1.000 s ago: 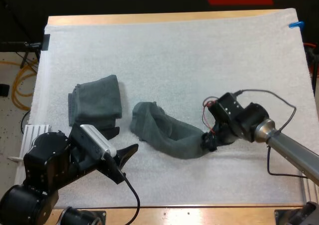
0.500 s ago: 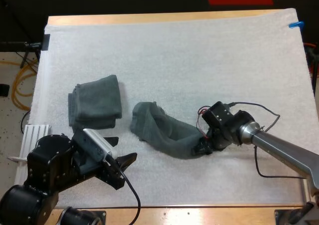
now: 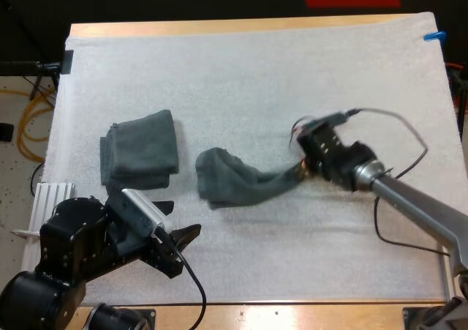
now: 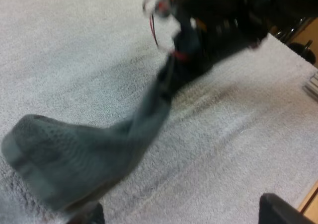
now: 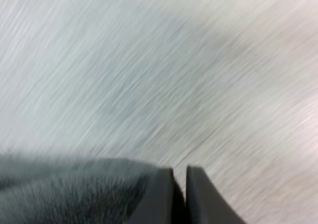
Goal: Pick towel from pile fold and stack
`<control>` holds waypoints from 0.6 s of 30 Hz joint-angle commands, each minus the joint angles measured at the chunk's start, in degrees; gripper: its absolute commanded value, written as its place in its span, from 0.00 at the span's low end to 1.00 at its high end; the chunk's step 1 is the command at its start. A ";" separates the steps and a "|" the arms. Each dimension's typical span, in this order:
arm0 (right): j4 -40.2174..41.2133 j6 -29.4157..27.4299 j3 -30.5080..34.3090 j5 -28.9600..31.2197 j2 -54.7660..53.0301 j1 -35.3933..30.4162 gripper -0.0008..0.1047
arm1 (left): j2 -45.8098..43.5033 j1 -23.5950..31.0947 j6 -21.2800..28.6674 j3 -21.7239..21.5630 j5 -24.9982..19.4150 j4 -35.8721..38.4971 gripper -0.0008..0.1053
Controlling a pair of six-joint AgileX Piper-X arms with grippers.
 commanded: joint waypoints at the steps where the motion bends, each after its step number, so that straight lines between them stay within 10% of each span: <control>1: -0.49 -0.54 -1.06 3.26 -0.34 -2.57 0.01 | 0.05 -0.22 -0.42 -0.38 0.30 0.55 0.59; 12: 6.79 0.79 -0.87 -0.63 -0.34 -15.60 0.01 | 4.55 -0.55 -0.14 5.79 5.68 -5.89 0.59; 18: 8.48 0.79 -0.18 -2.79 -0.34 -15.86 0.01 | 15.21 -7.47 -0.50 7.33 0.98 -16.03 0.59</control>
